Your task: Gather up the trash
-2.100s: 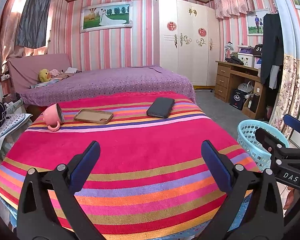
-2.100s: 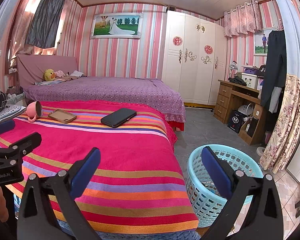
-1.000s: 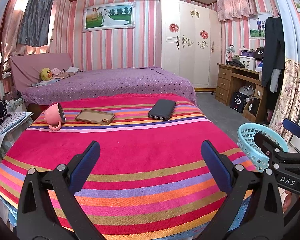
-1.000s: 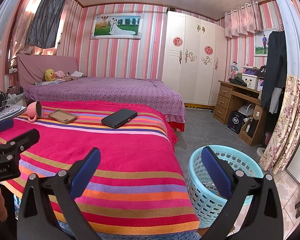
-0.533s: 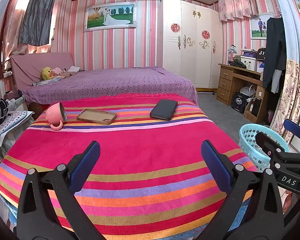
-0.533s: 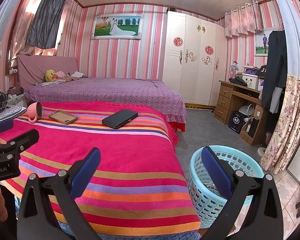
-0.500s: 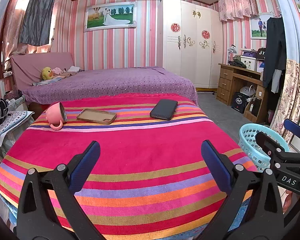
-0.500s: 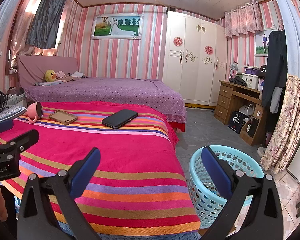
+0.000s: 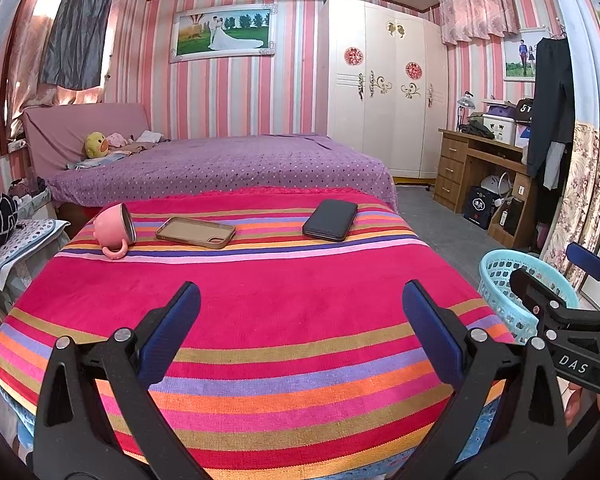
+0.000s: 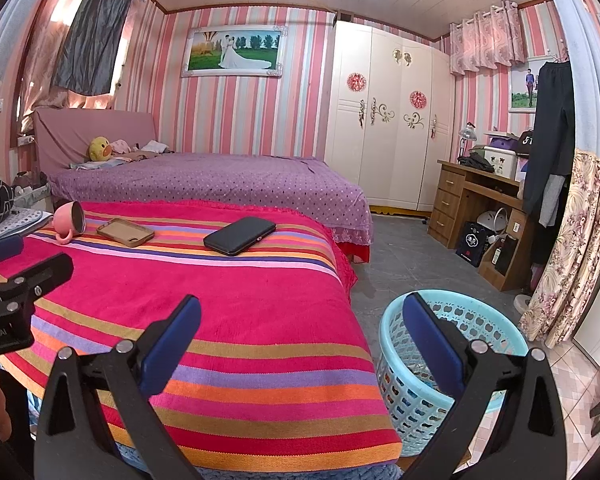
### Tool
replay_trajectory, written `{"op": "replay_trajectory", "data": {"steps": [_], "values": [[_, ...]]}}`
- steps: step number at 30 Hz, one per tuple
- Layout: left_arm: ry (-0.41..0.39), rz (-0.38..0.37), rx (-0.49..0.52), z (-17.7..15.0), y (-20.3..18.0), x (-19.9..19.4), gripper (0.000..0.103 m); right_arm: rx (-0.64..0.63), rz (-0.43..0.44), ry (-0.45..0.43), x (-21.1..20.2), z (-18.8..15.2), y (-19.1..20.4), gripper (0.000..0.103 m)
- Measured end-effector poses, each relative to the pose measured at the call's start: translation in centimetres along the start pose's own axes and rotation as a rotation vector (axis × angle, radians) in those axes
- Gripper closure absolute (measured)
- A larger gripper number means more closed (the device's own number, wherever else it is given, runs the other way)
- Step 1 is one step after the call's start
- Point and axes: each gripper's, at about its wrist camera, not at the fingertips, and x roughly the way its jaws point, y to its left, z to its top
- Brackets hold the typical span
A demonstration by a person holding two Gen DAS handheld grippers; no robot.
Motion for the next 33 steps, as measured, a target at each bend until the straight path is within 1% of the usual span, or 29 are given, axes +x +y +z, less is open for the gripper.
{"op": "replay_trajectory", "data": {"steps": [25, 33], "values": [[-0.008, 0.009, -0.003, 0.17, 0.24, -0.21, 0.006, 0.004, -0.006, 0.005, 0.31, -0.15, -0.3, 0.005], [0.002, 0.006, -0.011, 0.31, 0.33, -0.38, 0.006, 0.005, -0.006, 0.006, 0.34, -0.15, -0.32, 0.005]]}}
